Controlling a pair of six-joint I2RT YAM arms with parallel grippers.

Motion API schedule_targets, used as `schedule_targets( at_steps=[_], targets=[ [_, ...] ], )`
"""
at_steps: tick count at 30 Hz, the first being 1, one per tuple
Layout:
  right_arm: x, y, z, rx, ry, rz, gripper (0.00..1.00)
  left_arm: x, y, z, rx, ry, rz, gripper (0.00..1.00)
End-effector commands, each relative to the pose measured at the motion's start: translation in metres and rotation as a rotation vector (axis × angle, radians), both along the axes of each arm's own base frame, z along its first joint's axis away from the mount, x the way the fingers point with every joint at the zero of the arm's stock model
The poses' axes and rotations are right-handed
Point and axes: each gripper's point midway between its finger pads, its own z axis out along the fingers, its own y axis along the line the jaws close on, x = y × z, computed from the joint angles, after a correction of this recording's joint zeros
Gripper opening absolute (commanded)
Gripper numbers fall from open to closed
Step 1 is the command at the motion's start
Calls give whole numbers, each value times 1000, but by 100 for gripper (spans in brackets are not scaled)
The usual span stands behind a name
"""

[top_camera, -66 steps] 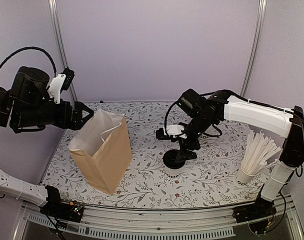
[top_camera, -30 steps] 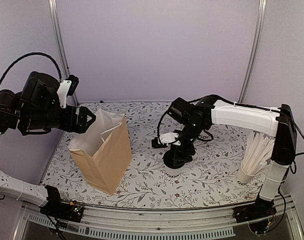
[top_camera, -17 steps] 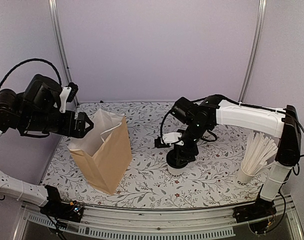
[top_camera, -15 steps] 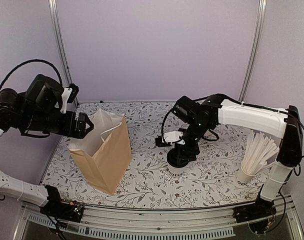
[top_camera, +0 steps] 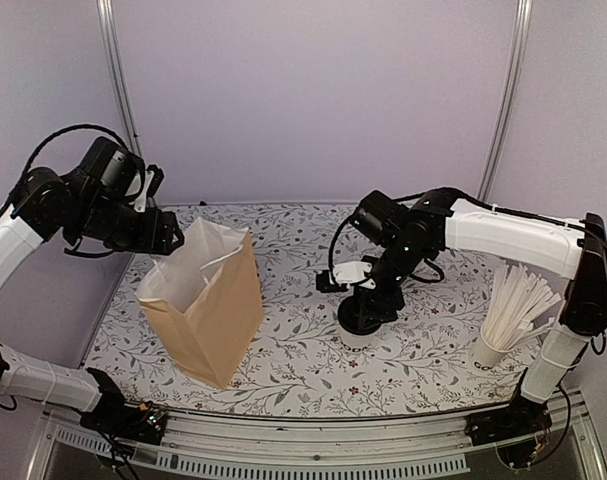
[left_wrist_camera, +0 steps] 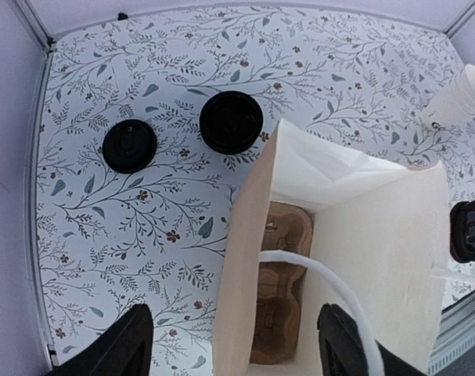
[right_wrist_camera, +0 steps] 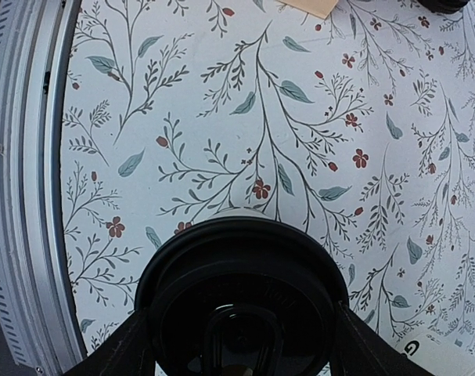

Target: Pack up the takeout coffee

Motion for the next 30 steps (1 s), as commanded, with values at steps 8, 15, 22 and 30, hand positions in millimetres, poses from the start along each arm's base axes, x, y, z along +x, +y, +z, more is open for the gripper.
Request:
schedule_targets(
  at_steps=[8,15,22,30],
  targets=[
    [4,-7,25,59,-57,-34,67,31,-12,-14,-142,3,-115,50],
    [5,-7,28,65,-66,-34,64,39,-21,-22,-192,24,-161,26],
    [27,-3,70,118,-165,-48,62,42,-26,-24,-183,32,-200,1],
    [59,12,128,205,-349,-39,61,44,-37,-13,-166,33,-283,0]
  ],
)
